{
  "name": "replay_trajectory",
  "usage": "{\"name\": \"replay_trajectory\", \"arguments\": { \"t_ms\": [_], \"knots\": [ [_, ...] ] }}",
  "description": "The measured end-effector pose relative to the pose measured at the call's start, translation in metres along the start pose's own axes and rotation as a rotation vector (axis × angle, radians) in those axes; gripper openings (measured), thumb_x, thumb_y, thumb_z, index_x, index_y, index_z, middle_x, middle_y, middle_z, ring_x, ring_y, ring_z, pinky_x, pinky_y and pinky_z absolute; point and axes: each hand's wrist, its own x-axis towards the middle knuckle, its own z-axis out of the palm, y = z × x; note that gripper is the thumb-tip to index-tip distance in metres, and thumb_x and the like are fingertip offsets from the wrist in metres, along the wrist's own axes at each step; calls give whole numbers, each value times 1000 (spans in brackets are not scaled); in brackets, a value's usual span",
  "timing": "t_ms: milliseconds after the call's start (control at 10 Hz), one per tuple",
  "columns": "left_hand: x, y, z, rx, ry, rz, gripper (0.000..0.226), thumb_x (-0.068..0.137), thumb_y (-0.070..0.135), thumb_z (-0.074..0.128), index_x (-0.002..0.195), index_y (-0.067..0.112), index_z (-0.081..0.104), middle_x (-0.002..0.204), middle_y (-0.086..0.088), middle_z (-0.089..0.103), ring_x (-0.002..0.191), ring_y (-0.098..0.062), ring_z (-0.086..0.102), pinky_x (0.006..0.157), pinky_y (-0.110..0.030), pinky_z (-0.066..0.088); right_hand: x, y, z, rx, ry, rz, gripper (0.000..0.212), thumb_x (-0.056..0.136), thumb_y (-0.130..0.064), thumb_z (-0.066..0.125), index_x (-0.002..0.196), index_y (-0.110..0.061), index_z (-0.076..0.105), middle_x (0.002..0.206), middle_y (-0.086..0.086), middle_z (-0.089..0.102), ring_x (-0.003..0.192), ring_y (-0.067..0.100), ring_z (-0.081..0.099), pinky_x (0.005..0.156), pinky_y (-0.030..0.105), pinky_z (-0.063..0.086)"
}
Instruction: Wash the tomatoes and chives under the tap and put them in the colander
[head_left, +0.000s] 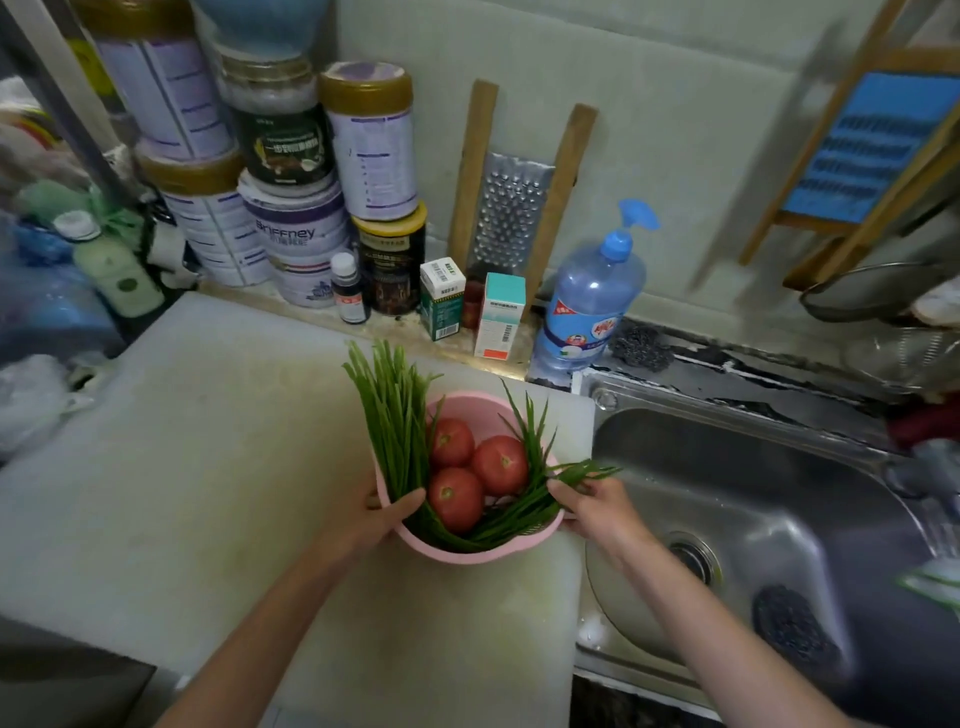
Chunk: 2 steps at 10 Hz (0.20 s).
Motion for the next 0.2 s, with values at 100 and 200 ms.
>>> {"name": "replay_trajectory", "arguments": {
  "t_ms": [100,200],
  "knots": [
    [3,4,-1,230,111,28,75,77,32,77,139,11,40,135,-16,50,112,-27,54,96,-39,46,-6,-7,-7,25,-28,-21,8,90,-10,62,97,-8,60,98,11,69,79,15,67,70,25,58],
    [-1,21,-3,564,302,80,101,80,42,72,150,1,12,154,-22,18,142,-34,21,114,-43,25,-9,-20,-17,-97,88,-58,50,85,-24,68,127,-8,47,115,9,64,104,21,62,98,37,48]
  ]
}}
